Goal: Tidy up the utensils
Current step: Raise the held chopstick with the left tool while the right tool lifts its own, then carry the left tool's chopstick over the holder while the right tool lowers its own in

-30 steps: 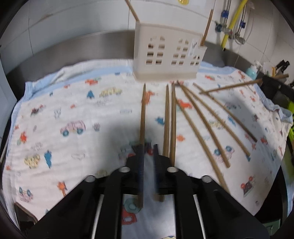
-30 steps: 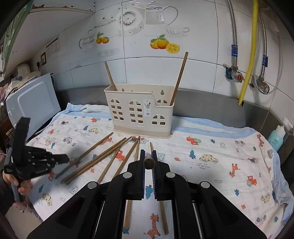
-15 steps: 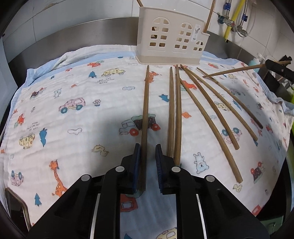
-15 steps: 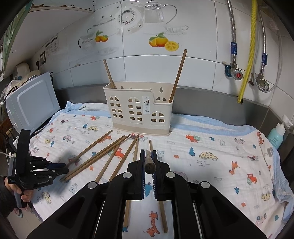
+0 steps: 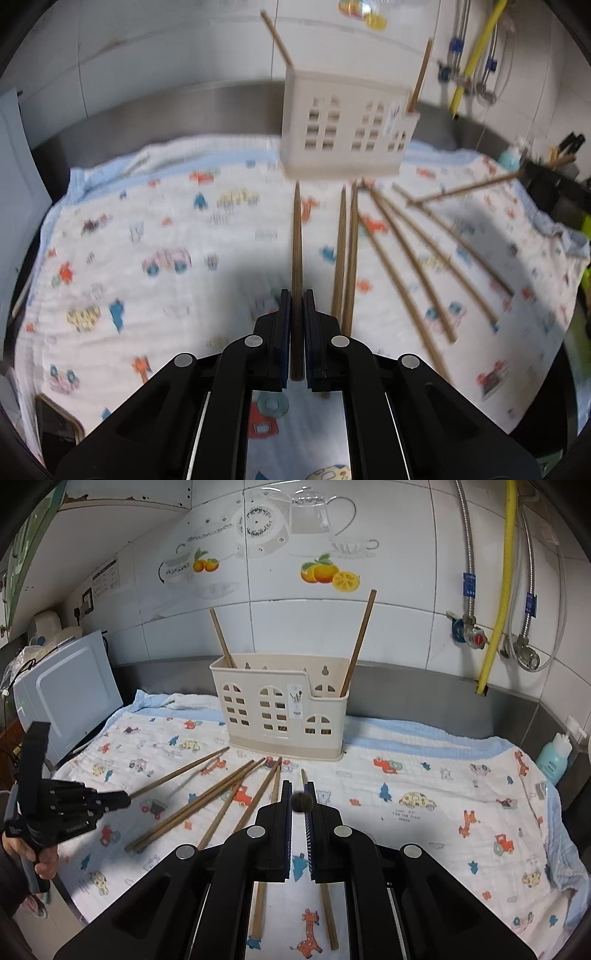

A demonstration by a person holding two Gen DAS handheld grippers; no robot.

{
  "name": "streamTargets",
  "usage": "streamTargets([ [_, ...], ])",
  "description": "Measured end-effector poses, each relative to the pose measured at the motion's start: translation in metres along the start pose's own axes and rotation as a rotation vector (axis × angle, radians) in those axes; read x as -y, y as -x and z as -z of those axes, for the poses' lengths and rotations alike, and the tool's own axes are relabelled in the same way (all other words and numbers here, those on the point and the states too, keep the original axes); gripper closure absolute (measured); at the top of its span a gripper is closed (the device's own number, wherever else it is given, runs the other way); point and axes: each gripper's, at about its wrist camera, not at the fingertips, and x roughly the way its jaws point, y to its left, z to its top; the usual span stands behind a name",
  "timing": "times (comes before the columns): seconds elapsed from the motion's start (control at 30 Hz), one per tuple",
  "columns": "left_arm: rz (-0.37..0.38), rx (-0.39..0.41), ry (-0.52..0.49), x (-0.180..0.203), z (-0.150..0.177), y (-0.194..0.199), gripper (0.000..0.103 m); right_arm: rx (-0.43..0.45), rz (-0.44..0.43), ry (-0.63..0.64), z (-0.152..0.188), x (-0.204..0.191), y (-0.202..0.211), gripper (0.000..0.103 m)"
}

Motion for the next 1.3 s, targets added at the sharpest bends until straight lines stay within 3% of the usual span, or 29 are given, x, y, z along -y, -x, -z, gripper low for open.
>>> streamTargets([
  [0.2,0.01,0.089,-0.033,0.008,-0.023,0.013,0.098,0.007,-0.013,-0.007,-0.011,-0.002,-0.001,0.097],
  [0.53,0.034,0.129,-0.036,0.009,-0.04,0.02,0.098,0.029,-0.036,-0.005,-0.035,-0.003,0.001,0.097],
  [0.8,0.047,0.147,-0.04,0.012,-0.06,0.025,0.098,0.079,-0.054,0.027,-0.086,-0.003,0.016,0.097],
  [1.3,0.061,0.198,-0.072,0.014,-0.114,0.044,0.098,0.125,0.003,0.058,-0.165,0.012,0.02,0.097],
])
